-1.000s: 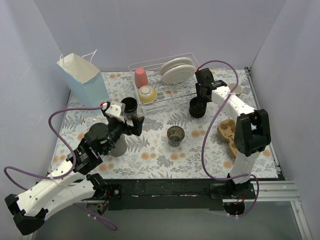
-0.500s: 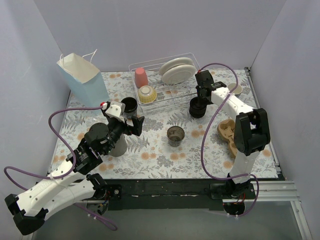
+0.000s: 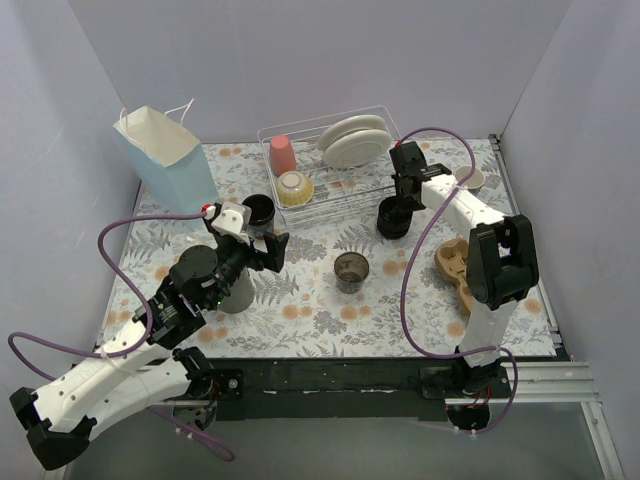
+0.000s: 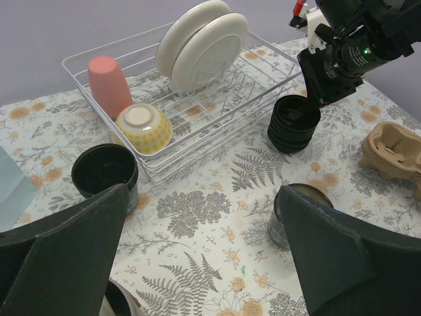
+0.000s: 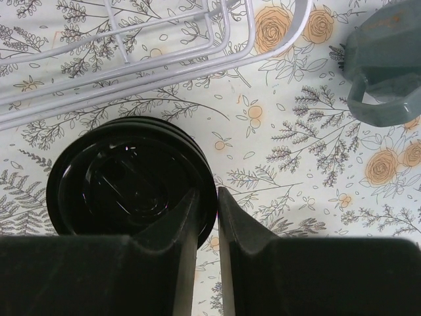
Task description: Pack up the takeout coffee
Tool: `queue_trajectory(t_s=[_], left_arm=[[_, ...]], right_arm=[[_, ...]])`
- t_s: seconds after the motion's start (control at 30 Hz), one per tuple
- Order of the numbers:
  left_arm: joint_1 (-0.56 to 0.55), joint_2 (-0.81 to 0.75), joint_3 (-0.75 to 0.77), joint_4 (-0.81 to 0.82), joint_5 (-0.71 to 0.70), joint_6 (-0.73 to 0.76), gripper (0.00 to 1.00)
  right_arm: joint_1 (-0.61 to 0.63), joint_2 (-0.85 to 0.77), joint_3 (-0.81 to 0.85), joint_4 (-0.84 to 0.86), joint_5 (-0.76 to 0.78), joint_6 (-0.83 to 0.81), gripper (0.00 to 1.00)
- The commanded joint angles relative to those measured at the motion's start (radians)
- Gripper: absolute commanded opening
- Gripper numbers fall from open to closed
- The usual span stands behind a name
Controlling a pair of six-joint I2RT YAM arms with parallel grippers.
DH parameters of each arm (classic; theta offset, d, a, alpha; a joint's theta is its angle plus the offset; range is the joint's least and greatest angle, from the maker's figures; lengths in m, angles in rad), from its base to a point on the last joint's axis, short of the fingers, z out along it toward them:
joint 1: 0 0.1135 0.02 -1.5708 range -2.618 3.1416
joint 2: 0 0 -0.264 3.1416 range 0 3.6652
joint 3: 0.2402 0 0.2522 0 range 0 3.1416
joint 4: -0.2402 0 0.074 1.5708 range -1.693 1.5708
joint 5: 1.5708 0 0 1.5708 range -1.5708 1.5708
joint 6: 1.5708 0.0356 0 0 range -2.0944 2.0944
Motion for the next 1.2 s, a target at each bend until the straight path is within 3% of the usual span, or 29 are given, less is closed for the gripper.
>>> queue_trajectory(t_s=[0.0,0.43,1.17], left_arm=[[0.003,-0.003,-0.006,-0.007,0.013,0.015,0.98],[0.003,0.000,-0.009,-0.007,0.018,0.016,0.98],[0.003,0.037,0.005,-0.007,0.051,-0.010,0.98]], right_arm=[[-0.005,-0.005,-0.002,0.020,0.030,0.018,0.22],[-0.005,-0.035,0.029,0.011,0.029,-0.004,0.14],[-0.005,-0.195,-0.020,0.051,-0.089,-0.005,0.13]])
